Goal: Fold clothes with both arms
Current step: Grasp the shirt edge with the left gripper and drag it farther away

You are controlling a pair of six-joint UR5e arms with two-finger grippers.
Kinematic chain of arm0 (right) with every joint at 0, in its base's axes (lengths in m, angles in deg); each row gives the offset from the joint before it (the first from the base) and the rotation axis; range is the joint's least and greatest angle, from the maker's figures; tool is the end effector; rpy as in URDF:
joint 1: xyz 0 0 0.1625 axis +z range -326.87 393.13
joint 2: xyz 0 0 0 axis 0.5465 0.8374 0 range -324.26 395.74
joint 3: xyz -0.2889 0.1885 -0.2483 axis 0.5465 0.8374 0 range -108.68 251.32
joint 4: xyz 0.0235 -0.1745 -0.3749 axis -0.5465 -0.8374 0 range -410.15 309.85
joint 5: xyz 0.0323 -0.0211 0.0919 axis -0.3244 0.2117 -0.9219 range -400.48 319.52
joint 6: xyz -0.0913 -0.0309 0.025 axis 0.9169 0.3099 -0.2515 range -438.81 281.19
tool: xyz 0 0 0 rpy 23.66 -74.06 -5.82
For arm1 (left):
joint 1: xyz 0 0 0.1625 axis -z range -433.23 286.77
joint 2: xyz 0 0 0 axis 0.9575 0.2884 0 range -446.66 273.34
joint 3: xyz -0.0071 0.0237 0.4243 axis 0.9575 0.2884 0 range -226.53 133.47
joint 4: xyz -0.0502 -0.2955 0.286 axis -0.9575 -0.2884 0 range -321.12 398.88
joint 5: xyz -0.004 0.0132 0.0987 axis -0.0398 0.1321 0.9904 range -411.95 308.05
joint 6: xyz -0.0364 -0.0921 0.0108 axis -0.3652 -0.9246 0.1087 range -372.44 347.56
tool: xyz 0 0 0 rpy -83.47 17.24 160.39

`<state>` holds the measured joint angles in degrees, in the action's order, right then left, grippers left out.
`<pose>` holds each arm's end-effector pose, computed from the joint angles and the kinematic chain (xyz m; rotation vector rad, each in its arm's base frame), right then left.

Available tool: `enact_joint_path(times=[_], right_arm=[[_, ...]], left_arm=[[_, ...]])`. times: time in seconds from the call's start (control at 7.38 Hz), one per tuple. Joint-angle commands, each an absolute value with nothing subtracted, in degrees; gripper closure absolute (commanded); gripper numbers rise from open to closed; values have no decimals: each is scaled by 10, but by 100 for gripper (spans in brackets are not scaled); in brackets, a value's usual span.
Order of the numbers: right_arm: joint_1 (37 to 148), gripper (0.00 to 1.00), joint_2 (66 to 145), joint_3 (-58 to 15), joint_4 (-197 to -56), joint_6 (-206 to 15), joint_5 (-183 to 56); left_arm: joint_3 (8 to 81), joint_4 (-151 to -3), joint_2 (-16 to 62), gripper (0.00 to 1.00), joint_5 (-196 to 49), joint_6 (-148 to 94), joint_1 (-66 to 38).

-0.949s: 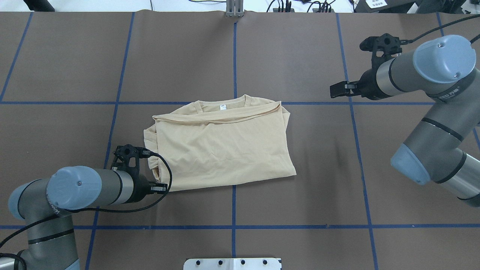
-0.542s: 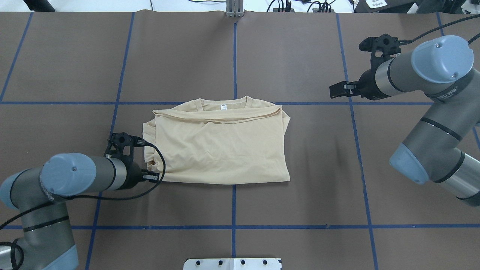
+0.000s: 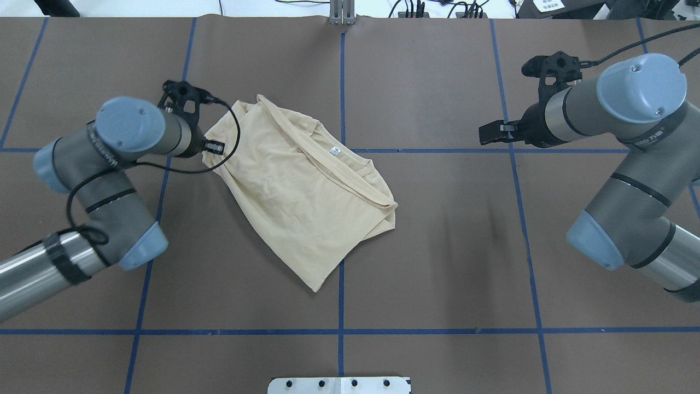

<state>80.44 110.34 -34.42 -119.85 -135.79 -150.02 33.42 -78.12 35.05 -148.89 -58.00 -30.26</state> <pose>-0.3225 -0.4971 0.3500 0.3303 -0.8834 0.0776 0.4500 -0.5850 0.3698 0.5039 0.6919 0.0754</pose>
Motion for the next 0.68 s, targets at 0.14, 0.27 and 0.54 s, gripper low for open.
enact_joint_path(times=[0.14, 0.27, 0.54], right_arm=[[802, 0, 1103, -346, -1198, -1359, -1500], [800, 0, 1103, -346, -1198, -1359, -1499], [761, 0, 1057, -328, -1202, -1408, -1466]], left_arm=[[102, -847, 508, 100, -1490, -452, -208], [102, -850, 505, 84, -1492, -425, -204], [139, -930, 454, 0, -1507, -416, -204]])
